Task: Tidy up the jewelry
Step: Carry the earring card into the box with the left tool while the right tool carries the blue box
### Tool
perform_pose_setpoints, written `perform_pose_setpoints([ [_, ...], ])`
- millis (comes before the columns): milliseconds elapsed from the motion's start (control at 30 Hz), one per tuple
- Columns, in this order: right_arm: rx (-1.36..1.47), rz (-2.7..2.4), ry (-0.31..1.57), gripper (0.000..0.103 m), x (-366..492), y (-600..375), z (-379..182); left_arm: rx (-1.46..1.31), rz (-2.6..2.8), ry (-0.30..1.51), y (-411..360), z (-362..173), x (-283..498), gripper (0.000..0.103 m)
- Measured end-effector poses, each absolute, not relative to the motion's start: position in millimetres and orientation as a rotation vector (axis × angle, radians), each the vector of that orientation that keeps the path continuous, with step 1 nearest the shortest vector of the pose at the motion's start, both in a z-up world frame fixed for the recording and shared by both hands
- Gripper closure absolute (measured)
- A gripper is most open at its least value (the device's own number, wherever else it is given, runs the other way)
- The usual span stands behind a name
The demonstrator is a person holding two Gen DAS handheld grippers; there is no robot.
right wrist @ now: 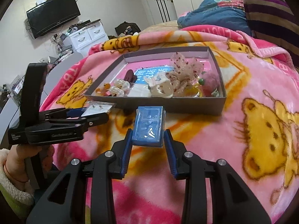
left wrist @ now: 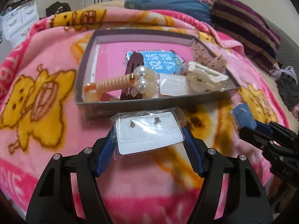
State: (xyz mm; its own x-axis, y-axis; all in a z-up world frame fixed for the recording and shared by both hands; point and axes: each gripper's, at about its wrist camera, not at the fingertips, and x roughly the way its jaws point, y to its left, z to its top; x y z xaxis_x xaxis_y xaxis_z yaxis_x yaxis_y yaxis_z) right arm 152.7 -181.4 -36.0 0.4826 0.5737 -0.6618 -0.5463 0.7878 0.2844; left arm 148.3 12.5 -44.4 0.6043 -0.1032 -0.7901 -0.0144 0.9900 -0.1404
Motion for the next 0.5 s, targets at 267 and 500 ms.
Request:
perform_pose_setpoints([
  [267, 0.034, 0.703, 0.78, 0.07, 145.0, -178.3, -16.9, -0.15, -0.053, 0.841, 20.0, -12.5, 125.3, 0.042],
  [500, 0.028, 0.724, 0.743, 0.07, 144.4, -170.3, -0.3, -0.164, -0.037, 0.785, 29.5, 9.2, 115.8, 0.042],
])
